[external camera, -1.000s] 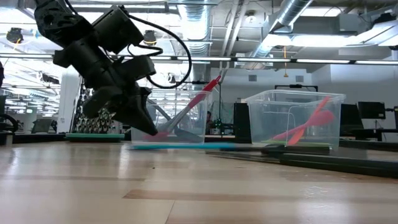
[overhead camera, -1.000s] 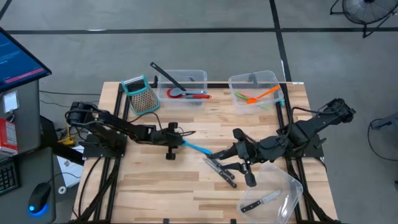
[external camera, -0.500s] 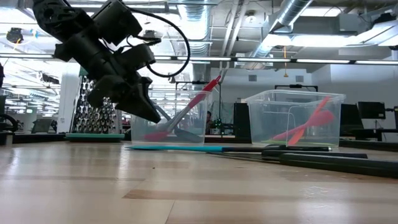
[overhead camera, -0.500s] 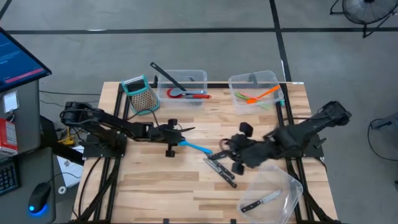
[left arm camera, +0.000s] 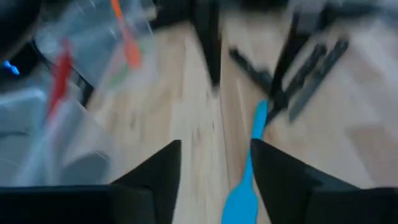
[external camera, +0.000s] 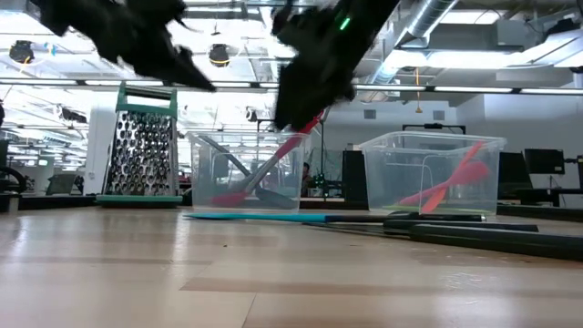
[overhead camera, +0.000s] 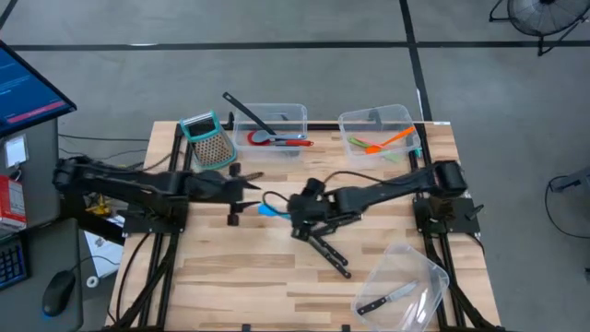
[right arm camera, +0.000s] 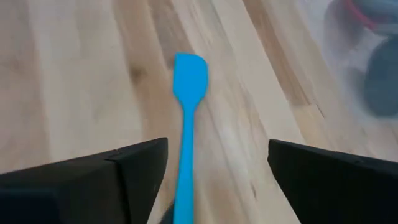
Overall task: Pick & Place Kitchen Items
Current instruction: Put the blue spatula into the top right transparent bin
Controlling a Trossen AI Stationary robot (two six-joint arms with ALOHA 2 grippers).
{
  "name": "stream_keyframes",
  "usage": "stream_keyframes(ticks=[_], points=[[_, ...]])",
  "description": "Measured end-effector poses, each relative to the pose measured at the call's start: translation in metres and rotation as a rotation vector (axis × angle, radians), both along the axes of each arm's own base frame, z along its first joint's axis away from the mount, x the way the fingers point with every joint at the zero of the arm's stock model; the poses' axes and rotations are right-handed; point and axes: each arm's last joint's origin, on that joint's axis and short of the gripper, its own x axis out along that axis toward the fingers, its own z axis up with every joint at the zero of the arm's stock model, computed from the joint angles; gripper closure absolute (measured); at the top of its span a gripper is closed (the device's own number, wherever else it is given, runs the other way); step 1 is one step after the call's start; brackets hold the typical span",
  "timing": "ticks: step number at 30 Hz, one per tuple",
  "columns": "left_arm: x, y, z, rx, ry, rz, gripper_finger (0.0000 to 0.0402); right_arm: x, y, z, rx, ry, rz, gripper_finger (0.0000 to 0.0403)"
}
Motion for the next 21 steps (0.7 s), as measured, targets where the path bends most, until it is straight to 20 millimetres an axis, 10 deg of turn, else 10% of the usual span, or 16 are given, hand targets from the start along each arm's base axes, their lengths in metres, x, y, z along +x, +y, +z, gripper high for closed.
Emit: stream_keyframes(ticks=[9,21], points=[[-0.050,-0.001,0.049,-0.020,-0.306,-0.016,0.0163,0.043,-0.028,-0.062,0.095,-0.089,0.028,0.0132],[-0.080,0.001,0.068,-0.027,-0.471,-0.011,0.0165,0.071,-0.046,-0.106,0.071,-0.135,0.042,0.0131]])
